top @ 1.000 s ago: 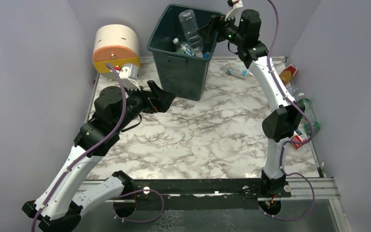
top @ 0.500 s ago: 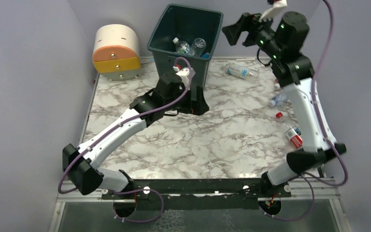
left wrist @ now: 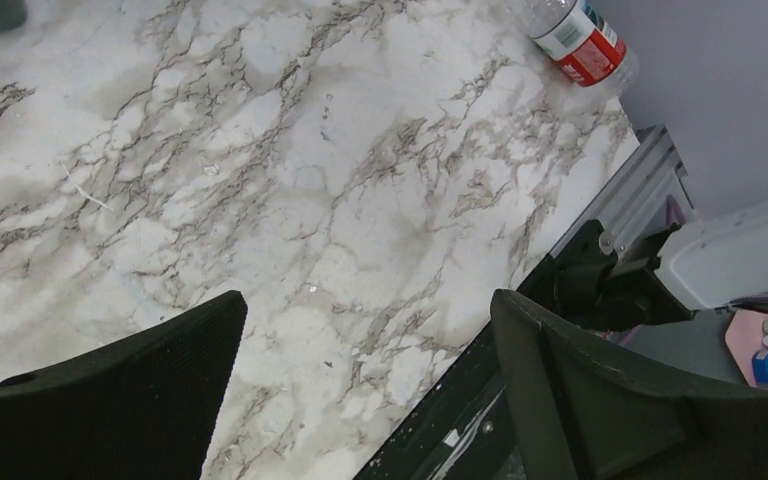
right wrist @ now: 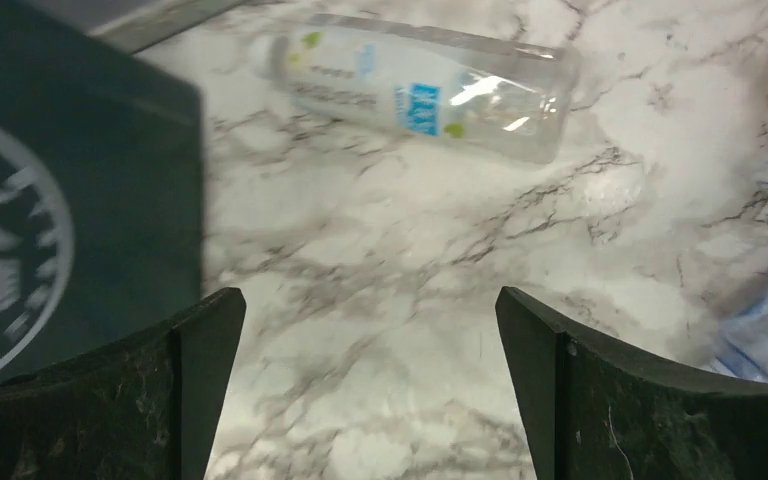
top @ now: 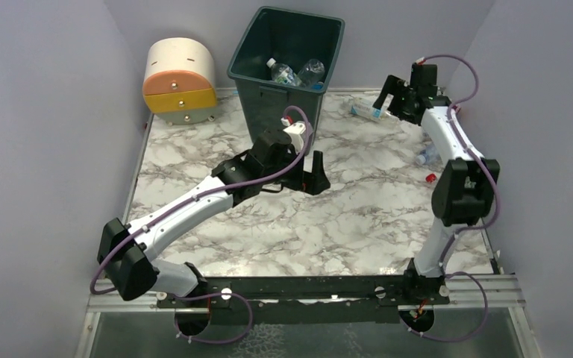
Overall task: Put the plastic bottles in the bin
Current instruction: Pick up the plastic bottle at the center of the board.
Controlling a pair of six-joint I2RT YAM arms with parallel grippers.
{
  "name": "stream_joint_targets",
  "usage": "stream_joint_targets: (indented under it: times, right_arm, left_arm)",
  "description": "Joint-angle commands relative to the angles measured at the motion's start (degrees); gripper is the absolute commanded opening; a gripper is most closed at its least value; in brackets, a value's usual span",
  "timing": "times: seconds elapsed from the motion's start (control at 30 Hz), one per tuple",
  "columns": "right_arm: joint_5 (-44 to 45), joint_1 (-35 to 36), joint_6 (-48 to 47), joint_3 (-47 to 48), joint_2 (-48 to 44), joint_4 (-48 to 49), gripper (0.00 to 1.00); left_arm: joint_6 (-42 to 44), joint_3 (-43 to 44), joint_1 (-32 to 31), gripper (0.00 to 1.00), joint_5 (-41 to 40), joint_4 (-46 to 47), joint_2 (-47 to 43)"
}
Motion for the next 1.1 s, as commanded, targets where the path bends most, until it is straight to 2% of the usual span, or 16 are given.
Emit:
stream_joint_targets:
  times: [0.0,0.07,0.23,0.43,0.73,0.87,1.07]
  right_arm:
    - [2.06,-1.61,4.85,9.04,9.96,5.97,0.99]
    - [2.68,-1.63,5.07,12.73,14.59,7.96,0.99]
    - [4.06,-1.57,5.08,13.7,19.84,15.84,0.99]
    - [4.0,-1.57,4.9,29.19,34.66,10.82,0.99]
    - [-4.89,-2.54,6.34,40.17,48.55,12.36,0.99]
    - [-8.13,-2.53,6.94,36.89,47.66,12.93,0.99]
    - [-13.26,-1.56,5.29,21.98,39.66,16.85,1.0]
  left_arm:
    - [-0.58,-3.27,-0.86,0.99,1.07,2.0,-4.95]
    - [-0.99,-4.62,-1.32,0.99,1.15,1.53,-6.41]
    - [-1.44,-8.37,-1.62,0.99,0.44,0.72,-9.25]
    - [-2.23,-9.96,-1.75,0.99,0.64,0.65,-9.15]
    - [-3.41,-11.66,-1.99,0.99,0.99,0.17,-10.79]
    - [-3.79,-11.38,-2.06,0.99,0.64,0.17,-11.28]
    - [-3.49,-11.18,-2.17,0.99,0.64,0.36,-11.11]
